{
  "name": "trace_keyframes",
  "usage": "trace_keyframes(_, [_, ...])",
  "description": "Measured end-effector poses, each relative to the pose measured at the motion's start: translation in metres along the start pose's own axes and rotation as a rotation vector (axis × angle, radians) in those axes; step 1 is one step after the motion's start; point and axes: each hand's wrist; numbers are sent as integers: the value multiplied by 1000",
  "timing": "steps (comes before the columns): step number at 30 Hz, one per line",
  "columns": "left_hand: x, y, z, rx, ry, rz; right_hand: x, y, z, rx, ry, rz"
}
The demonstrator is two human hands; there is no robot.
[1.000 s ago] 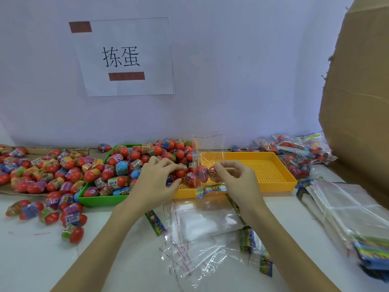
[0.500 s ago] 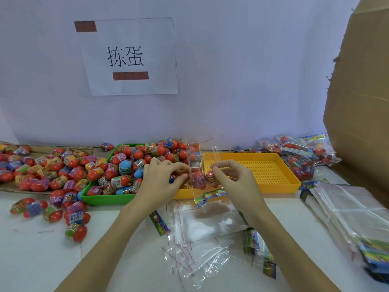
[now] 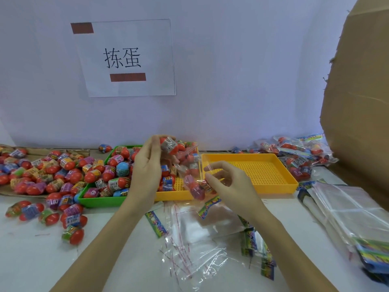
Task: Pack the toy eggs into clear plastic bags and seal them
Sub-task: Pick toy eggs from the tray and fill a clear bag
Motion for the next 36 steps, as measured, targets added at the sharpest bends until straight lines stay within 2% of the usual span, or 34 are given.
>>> trace_keyframes(2, [-6,1,-5,-104,-63,103,-1,0,-1,21,-37,-51])
trace_keyframes(5, [-9,1,-7,-160,-96,114,-3,0,-2,49,-76,-91])
trace_keyframes(10, [-5,-2,-7,-123,-125,220,-4,-1,-4,71,-58,-89])
trace_keyframes(20, [-3,-3,-5,21,-223,251,-1,-1,-3,100,-2,-98])
trace_keyframes(28, [0,-5,-4,99,-306,116,0,2,-2,117,34,-102])
trace_keyframes(33, [-4,-6,-4,183,-215,-31,-1,4,-1,80,114,-97])
trace_keyframes(36, [-7,-8,-4,220,-215,-71,-1,2,-1,81,156,-90])
Point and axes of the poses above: each hand's wrist, its own z-axis towards the middle knuckle, its own x-axis out of the back of the hand, y = z × x, and after that the axes turned 7 degrees about -x, right-handed
